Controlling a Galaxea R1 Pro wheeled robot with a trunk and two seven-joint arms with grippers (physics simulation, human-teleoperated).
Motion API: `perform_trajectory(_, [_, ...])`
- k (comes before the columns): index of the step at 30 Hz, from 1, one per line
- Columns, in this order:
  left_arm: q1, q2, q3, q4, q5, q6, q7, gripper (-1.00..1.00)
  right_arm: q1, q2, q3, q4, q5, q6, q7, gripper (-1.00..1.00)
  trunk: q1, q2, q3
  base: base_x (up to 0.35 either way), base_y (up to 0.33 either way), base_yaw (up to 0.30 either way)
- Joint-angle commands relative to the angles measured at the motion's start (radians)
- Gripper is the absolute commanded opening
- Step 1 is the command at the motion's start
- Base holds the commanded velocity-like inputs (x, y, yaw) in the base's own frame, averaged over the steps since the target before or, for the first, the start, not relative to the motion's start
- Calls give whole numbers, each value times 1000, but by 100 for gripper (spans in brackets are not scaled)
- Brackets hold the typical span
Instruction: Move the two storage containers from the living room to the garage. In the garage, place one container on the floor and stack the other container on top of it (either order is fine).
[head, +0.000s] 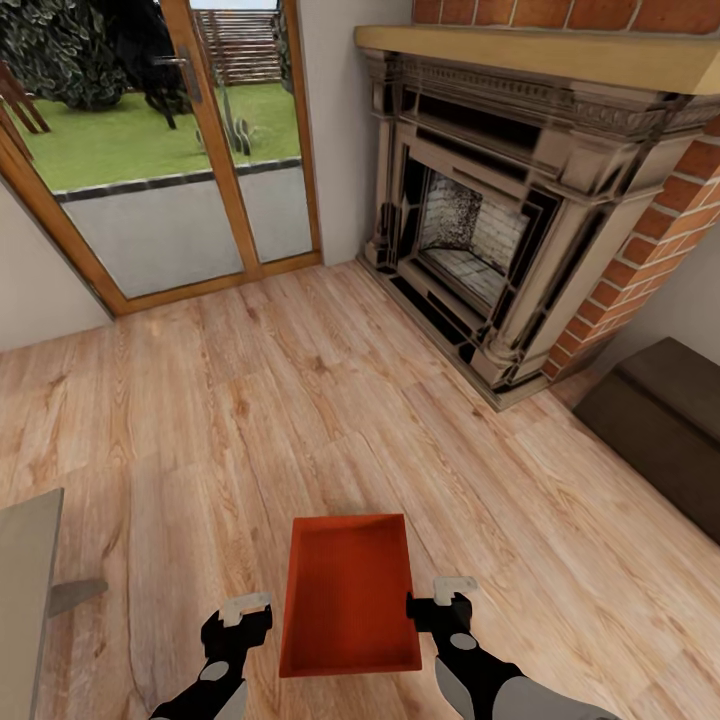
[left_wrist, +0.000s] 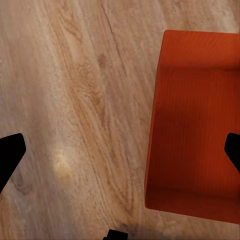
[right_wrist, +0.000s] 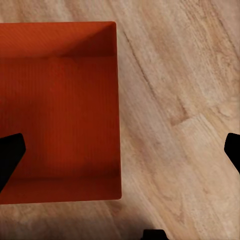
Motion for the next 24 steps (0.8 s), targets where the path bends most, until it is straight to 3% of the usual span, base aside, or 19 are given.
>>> perform_trajectory(1, [-1, 0, 2, 1, 3, -4, 1, 100, -1, 0, 9, 1, -10, -4, -3, 100, 0, -1, -1, 0, 0, 0])
perform_trajectory(24, [-1, 0, 2, 1, 3, -4, 1, 100, -1, 0, 8, 1, -11, -4, -2, 100, 0, -1, -1, 0, 0, -38])
